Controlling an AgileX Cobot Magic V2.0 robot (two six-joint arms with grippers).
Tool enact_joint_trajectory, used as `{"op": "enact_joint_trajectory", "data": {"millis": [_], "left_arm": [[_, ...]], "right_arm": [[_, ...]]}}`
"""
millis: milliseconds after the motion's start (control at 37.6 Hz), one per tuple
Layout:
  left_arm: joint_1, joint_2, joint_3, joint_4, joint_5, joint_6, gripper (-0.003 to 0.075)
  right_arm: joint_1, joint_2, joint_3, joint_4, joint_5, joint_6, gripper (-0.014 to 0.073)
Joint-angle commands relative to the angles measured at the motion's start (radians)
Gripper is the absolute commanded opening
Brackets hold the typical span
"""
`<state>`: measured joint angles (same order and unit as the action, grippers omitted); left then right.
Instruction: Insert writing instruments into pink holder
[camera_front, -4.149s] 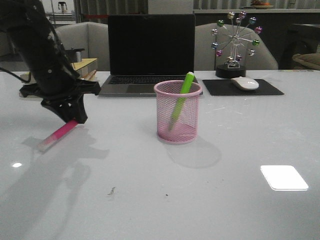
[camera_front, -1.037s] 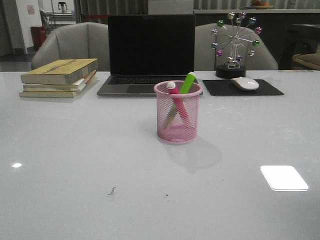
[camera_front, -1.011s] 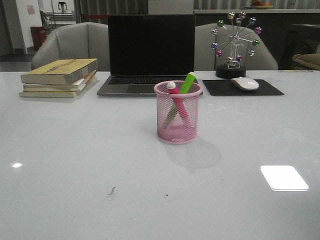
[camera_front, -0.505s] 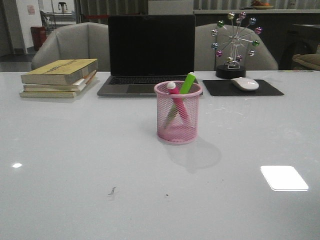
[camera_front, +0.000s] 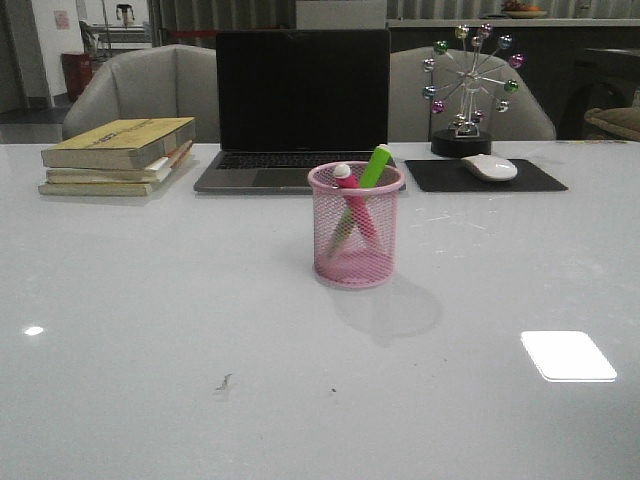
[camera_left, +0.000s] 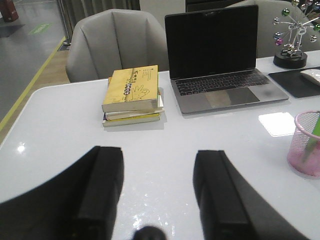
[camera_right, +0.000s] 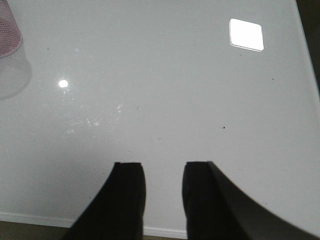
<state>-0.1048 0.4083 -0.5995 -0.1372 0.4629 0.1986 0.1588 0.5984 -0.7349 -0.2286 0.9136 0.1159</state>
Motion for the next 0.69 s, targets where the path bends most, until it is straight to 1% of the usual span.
{"op": "enact_joint_trajectory", "data": {"millis": [0, 106, 186, 293, 399, 665], "left_arm": [[0.003, 0.005, -0.027, -0.004, -0.089, -0.002, 0.0393], [0.003, 0.005, -0.027, -0.004, -0.089, -0.002, 0.0393], [0.003, 0.005, -0.027, -0.004, -0.089, -0.002, 0.0393], [0.003, 0.005, -0.027, -0.004, -0.089, -0.002, 0.0393], [0.003, 0.005, -0.027, -0.004, -0.089, -0.002, 0.0393], [0.003, 0.005, -0.027, -0.004, -0.089, -0.002, 0.0393]], "right_arm": [[-0.007, 0.000, -0.029, -0.031, -0.075, -0.003, 0.0332], [-0.007, 0.000, -0.029, -0.021, -0.076, -0.003, 0.0323], [-0.007, 0.000, -0.029, 0.000, -0.076, -0.003, 0.0253], [-0.007, 0.000, -0.029, 0.046, -0.076, -0.003, 0.0116], [-0.007, 0.000, -0.029, 0.074, -0.076, -0.003, 0.0028], [-0.007, 0.000, -0.029, 0.096, -0.104, -0.003, 0.0021]]}}
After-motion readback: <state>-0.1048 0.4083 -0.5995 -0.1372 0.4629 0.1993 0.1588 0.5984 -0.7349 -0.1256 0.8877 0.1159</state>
